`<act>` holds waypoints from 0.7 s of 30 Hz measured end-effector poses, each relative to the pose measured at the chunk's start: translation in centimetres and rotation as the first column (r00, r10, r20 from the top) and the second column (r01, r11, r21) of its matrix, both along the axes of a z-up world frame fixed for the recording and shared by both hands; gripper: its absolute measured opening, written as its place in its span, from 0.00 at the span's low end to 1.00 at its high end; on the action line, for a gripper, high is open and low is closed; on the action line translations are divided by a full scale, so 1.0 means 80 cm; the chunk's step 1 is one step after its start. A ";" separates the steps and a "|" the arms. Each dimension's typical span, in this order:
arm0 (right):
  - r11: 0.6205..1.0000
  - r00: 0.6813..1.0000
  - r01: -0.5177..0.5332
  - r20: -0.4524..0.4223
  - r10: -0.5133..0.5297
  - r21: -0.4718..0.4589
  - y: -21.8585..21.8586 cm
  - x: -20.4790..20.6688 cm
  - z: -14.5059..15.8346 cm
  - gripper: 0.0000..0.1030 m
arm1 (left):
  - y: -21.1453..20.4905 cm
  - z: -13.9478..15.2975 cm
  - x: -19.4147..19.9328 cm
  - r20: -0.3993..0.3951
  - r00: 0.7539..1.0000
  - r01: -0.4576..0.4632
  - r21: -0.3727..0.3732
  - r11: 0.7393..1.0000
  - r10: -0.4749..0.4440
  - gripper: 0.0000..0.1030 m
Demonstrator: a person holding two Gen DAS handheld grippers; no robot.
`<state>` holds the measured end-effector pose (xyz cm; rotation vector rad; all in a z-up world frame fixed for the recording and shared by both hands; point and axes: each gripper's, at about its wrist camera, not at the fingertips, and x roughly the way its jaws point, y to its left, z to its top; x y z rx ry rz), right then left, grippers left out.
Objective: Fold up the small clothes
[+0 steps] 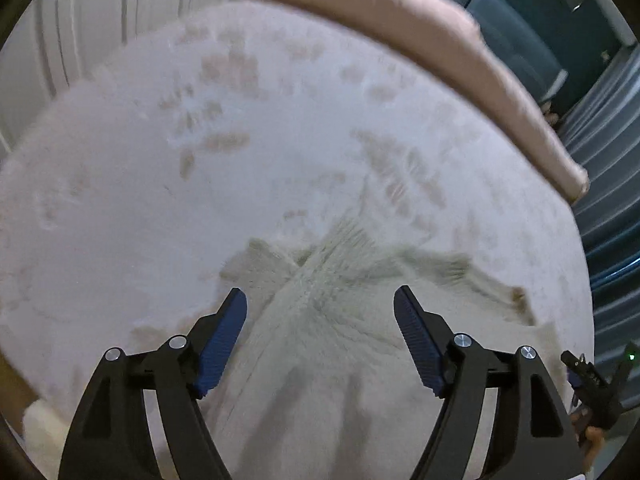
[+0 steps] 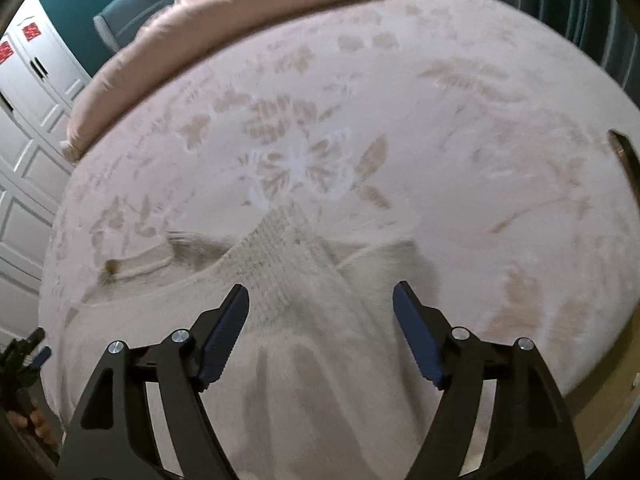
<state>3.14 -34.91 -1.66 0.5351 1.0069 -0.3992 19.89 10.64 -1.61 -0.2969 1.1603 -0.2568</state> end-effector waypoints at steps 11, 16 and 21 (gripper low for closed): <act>0.998 0.985 0.057 0.165 -0.056 0.003 -0.027 -0.025 0.044 0.07 | 0.014 0.009 0.020 0.070 0.997 0.017 -0.037 0.999 -0.014 0.06; 0.999 0.999 0.036 -0.024 -0.036 0.001 -0.026 0.002 -0.028 0.14 | -0.008 -0.046 0.028 0.008 1.000 0.028 0.080 0.996 -0.029 0.08; 0.995 0.990 0.081 0.119 -0.074 -0.055 0.002 -0.034 0.048 0.18 | -0.013 0.018 -0.001 0.081 0.996 0.013 0.122 0.992 -0.023 0.14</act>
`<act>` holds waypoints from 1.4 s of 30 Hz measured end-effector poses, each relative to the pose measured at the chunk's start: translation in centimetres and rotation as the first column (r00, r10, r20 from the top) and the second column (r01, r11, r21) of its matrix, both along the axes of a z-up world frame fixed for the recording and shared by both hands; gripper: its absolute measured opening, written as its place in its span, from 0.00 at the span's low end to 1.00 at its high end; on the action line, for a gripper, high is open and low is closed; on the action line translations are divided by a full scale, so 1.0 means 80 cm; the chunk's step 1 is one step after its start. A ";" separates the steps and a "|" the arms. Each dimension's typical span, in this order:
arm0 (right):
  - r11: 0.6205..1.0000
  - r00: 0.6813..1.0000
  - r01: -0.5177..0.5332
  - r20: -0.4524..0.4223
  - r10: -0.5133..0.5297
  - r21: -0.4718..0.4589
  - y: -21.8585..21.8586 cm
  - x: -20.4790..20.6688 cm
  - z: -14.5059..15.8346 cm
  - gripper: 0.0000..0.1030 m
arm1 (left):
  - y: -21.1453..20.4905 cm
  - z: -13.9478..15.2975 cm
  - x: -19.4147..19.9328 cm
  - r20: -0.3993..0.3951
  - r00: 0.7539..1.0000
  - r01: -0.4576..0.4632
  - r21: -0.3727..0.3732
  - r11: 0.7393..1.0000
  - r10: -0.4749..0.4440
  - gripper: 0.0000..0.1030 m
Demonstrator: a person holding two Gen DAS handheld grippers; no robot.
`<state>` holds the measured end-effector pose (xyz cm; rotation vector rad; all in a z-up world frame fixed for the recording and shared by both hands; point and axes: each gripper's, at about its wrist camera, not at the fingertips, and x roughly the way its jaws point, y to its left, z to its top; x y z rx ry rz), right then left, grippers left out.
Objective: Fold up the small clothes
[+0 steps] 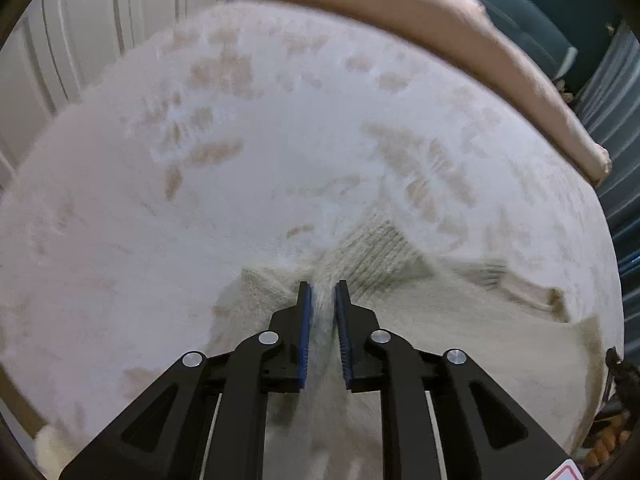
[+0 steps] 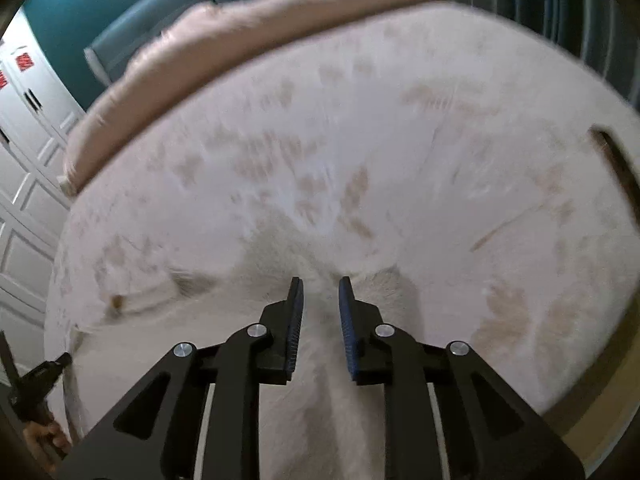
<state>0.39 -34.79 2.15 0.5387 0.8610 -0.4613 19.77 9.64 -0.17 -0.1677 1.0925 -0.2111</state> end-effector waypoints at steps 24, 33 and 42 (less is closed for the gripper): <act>0.990 0.973 -0.075 -0.210 0.100 0.122 0.066 -0.148 -0.069 0.11 | 0.023 -0.047 -0.184 -0.153 0.978 0.118 -0.150 0.982 -0.141 0.07; 0.987 0.931 -0.148 -0.327 0.160 0.063 0.104 -0.115 -0.099 0.20 | -0.015 -0.042 -0.190 -0.122 0.976 0.183 0.024 0.983 -0.178 0.07; 0.964 0.948 -0.261 -0.176 0.266 0.054 0.157 -0.093 -0.029 0.22 | -0.021 -0.042 -0.188 -0.123 0.976 0.187 0.042 0.982 -0.180 0.07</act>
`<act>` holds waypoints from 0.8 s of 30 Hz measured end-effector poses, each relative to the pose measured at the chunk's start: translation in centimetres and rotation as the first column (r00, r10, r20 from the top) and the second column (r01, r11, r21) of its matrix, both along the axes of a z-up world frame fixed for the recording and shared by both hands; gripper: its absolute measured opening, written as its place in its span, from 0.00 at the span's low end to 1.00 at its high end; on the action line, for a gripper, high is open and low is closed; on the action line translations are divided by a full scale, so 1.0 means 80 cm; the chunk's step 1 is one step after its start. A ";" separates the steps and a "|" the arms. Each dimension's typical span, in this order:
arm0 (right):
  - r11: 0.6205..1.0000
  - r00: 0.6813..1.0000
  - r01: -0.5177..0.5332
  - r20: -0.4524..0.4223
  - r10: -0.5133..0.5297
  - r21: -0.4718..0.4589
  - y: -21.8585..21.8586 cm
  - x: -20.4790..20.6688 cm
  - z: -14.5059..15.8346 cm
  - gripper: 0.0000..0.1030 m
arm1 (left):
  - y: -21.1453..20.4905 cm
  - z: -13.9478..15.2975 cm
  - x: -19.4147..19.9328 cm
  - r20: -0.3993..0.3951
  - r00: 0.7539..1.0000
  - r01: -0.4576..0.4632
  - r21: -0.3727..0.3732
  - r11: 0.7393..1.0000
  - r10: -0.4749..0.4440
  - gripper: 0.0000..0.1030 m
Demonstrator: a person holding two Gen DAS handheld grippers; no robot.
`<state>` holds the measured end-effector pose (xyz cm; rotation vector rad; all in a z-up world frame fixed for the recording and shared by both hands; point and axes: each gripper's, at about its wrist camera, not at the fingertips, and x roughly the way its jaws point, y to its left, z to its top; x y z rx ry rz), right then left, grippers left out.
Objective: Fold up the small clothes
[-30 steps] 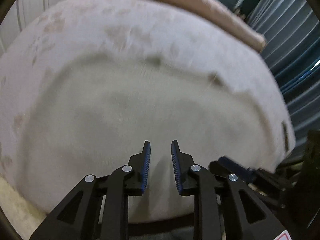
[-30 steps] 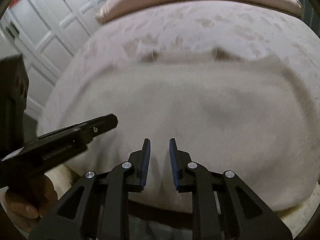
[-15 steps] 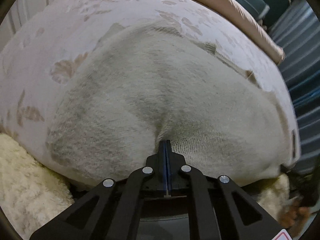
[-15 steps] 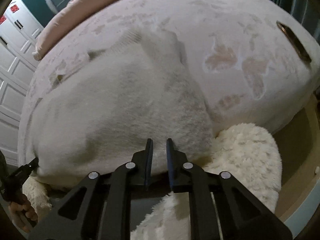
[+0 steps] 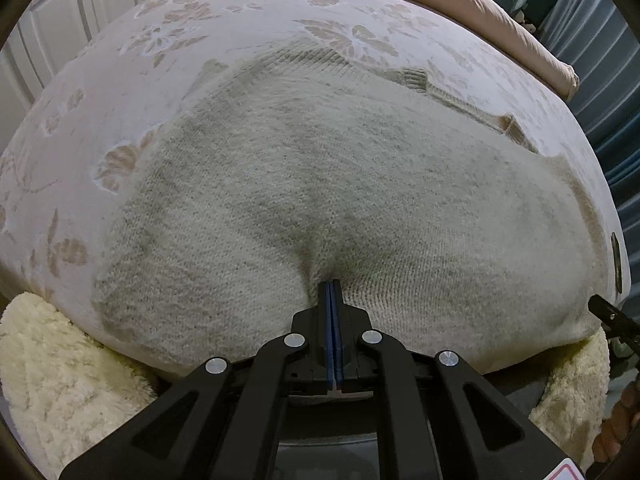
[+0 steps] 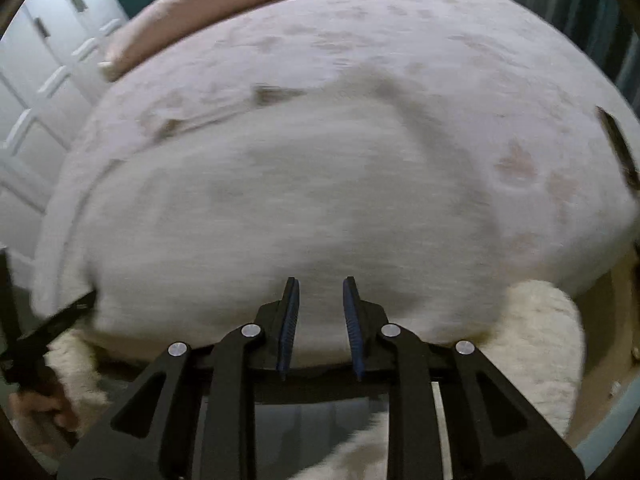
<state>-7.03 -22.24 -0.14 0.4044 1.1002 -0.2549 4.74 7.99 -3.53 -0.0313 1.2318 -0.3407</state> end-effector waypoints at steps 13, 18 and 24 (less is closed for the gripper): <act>0.989 0.990 -0.128 -0.061 0.124 -0.073 0.047 0.032 -0.026 0.27 | -0.006 -0.002 -0.001 0.023 1.000 0.019 0.031 0.999 -0.019 0.07; 0.984 0.981 -0.160 -0.122 0.149 -0.081 0.059 0.038 -0.058 0.29 | -0.013 -0.002 -0.003 0.039 0.999 0.035 0.068 0.997 -0.038 0.07; 0.998 0.997 -0.069 -0.016 0.069 0.007 0.008 0.032 -0.015 0.35 | -0.003 0.031 0.011 0.037 0.999 -0.001 -0.017 1.000 0.002 0.14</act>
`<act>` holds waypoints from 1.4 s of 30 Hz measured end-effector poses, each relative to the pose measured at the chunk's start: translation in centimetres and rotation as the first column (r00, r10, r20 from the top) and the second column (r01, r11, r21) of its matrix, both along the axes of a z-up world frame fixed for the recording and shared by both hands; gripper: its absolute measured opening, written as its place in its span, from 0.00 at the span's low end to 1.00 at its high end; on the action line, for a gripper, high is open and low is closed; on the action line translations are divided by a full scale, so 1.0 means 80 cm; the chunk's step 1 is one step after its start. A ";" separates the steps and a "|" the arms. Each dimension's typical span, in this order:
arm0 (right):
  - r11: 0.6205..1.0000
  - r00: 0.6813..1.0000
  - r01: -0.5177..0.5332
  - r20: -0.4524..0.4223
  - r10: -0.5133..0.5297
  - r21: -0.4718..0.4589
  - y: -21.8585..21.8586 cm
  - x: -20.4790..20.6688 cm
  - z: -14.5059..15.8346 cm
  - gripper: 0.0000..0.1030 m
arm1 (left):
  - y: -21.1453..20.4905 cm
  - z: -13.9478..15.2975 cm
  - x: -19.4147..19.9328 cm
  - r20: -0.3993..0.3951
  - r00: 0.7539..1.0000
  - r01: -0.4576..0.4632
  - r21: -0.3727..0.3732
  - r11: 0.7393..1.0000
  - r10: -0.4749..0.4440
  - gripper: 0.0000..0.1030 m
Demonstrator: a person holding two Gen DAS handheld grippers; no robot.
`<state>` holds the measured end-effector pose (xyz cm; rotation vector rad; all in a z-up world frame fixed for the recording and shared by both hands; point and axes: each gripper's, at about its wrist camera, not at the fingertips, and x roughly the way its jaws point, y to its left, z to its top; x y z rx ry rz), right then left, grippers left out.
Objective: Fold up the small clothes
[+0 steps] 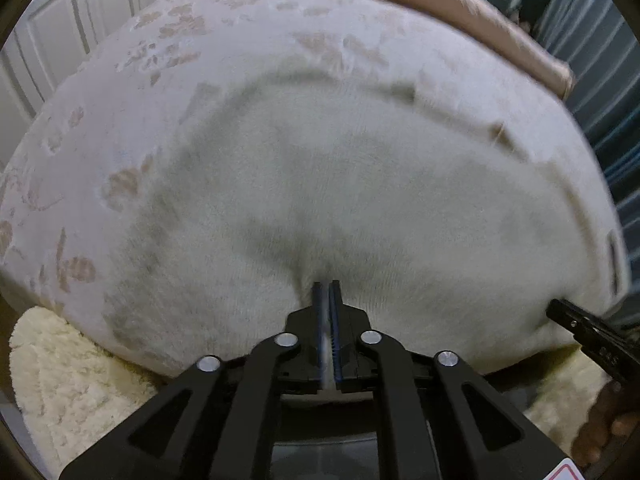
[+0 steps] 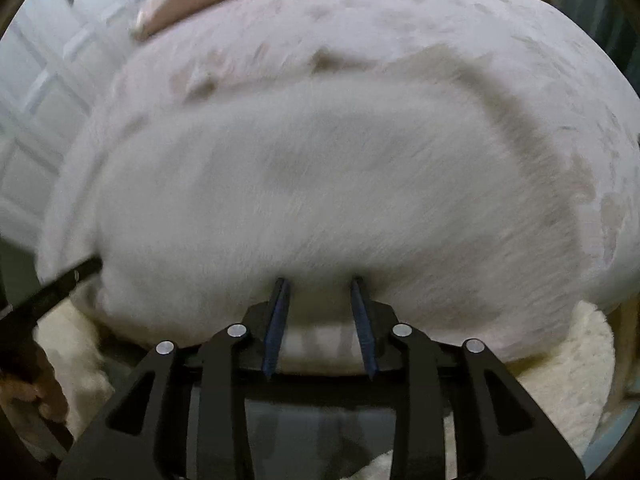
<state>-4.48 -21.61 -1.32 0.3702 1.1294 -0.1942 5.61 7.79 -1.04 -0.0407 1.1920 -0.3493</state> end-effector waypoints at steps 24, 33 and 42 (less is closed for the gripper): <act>0.944 0.952 0.306 0.023 -0.306 -0.125 -0.189 0.109 -0.052 0.27 | -0.001 -0.050 0.196 0.023 0.986 -0.169 0.149 0.974 0.167 0.53; 0.955 0.965 0.252 0.116 -0.235 -0.159 -0.125 0.088 0.035 0.31 | -0.018 0.008 0.159 0.103 0.985 -0.156 0.160 0.975 0.141 0.52; 0.997 0.996 -0.075 0.037 0.076 -0.025 0.035 0.079 0.018 0.31 | -0.106 0.001 0.053 0.006 0.998 0.058 0.112 0.992 -0.059 0.64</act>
